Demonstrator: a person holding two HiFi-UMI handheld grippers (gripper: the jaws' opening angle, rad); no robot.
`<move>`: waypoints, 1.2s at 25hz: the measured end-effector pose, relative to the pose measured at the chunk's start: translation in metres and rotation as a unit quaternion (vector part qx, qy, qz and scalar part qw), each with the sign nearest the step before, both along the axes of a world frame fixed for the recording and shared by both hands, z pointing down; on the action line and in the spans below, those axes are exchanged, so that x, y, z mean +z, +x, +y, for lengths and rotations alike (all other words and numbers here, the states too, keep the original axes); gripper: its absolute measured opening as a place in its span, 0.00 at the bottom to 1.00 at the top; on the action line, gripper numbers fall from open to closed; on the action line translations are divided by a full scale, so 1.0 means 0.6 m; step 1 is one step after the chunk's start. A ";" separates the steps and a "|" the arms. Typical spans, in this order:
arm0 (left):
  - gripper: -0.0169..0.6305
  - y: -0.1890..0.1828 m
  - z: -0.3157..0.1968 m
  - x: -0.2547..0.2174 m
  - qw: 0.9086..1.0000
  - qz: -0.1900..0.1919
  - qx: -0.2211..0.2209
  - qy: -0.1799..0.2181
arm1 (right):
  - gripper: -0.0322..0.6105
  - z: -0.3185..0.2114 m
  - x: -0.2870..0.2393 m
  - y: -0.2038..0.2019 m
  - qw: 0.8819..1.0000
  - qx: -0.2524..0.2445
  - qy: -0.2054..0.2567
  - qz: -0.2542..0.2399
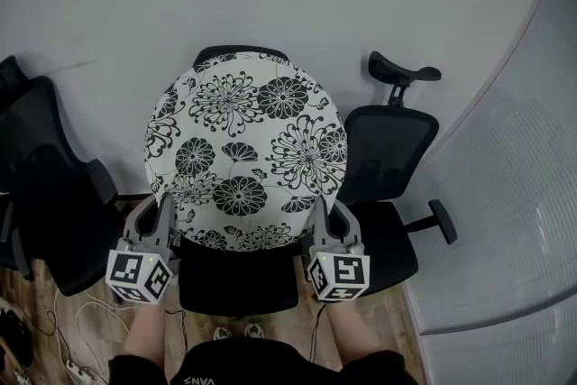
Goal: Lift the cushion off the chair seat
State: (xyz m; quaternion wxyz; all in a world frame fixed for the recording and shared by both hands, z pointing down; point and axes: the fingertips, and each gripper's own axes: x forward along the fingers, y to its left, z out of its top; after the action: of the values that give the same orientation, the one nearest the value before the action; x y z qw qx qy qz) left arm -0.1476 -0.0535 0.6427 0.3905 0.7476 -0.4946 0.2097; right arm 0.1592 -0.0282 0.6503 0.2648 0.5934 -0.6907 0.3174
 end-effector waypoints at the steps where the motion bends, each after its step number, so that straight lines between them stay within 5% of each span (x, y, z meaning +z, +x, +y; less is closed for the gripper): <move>1: 0.07 0.000 0.000 0.002 1.000 -0.001 0.000 0.001 | 0.11 0.000 0.002 0.001 1.000 0.000 0.001 0.000; 30: 0.07 -0.002 -0.002 0.003 1.000 -0.001 0.001 -0.002 | 0.11 -0.001 0.003 0.001 1.000 -0.006 -0.007 0.006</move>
State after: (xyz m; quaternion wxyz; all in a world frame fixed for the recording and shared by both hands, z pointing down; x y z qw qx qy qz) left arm -0.1485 -0.0544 0.6447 0.3911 0.7475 -0.4934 0.2116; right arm 0.1598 -0.0288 0.6521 0.2750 0.5893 -0.6904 0.3171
